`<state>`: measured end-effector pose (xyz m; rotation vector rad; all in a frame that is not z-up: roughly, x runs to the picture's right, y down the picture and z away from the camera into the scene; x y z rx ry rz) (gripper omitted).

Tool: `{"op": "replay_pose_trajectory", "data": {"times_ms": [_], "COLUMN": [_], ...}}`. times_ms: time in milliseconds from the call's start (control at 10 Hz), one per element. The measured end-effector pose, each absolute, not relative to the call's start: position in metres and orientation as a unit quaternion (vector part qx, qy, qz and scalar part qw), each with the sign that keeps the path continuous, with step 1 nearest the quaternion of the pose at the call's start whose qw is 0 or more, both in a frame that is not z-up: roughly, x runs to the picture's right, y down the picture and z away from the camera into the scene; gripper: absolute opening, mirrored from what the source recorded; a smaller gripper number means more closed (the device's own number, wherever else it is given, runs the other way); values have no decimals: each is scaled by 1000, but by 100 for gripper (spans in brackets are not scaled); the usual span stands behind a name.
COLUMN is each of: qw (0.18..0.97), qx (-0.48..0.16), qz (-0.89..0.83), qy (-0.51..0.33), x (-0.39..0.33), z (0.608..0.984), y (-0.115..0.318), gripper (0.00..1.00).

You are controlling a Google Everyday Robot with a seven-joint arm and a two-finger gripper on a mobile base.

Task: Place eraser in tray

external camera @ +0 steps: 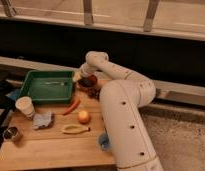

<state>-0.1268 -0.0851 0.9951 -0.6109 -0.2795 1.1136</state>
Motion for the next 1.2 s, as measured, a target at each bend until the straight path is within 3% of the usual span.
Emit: {"op": "replay_pose_trajectory", "data": {"times_ms": [300,500,1200], "qw": [796,797,801], "qx": [-281,-277,-256], "qz": [519,520,518], "qy": [-133,-135,-157], "x": [-122,-119,-104], "z": [991,988,952], "y": [-85,-87,-106], "gripper": [14,1,0]}}
